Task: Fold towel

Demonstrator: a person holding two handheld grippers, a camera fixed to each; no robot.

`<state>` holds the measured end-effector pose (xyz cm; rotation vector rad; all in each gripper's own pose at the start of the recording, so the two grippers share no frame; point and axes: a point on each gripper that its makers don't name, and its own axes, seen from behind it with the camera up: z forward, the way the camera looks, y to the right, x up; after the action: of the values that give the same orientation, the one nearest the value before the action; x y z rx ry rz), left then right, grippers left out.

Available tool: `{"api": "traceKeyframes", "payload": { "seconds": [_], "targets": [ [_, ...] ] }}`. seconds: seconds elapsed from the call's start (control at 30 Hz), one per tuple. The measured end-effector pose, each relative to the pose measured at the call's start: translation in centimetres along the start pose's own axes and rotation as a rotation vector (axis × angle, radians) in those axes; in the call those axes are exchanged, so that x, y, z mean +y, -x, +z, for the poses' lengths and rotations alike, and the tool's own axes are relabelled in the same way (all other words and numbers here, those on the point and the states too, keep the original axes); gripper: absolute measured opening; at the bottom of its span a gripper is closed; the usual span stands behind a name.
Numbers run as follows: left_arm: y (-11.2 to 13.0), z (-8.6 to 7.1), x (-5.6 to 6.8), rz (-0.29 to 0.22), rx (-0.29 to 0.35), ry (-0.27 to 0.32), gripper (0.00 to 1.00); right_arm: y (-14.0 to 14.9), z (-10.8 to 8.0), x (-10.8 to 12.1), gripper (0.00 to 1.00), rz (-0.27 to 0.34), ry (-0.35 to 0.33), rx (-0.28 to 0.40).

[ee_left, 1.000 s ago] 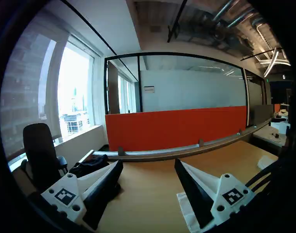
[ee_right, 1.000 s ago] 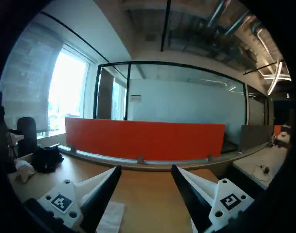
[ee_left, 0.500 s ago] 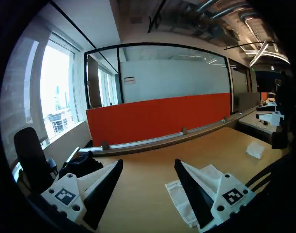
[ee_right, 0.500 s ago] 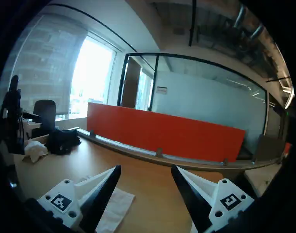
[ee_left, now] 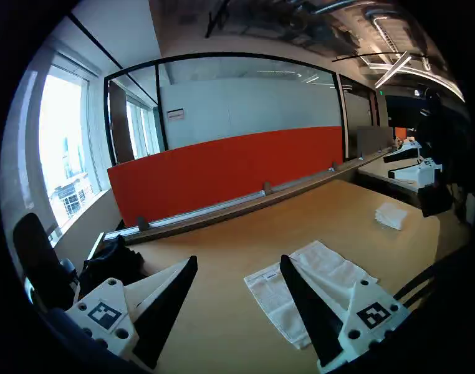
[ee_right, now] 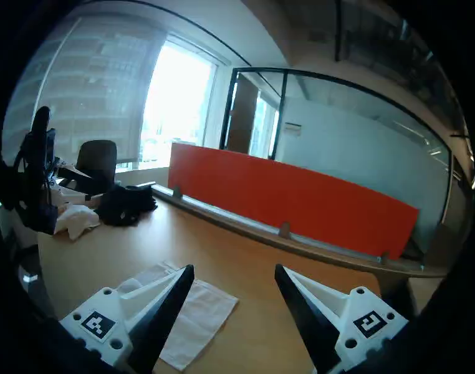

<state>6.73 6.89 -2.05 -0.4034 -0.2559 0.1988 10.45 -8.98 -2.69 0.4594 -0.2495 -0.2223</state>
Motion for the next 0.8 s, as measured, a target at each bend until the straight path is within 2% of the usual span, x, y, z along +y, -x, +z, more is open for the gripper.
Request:
{"api": "traceKeyframes", "payload": {
  "seconds": [0.3, 0.8],
  "targets": [
    [2.1, 0.5, 1.2, 0.015, -0.040, 0.036, 0.99, 2.2, 0.9, -1.7, 1.00, -0.017, -0.055, -0.051],
    [8.0, 1.6, 4.2, 0.063, -0.119, 0.086, 0.99, 8.1, 2.3, -4.6, 1.00, -0.009, -0.119, -0.139]
  ]
}}
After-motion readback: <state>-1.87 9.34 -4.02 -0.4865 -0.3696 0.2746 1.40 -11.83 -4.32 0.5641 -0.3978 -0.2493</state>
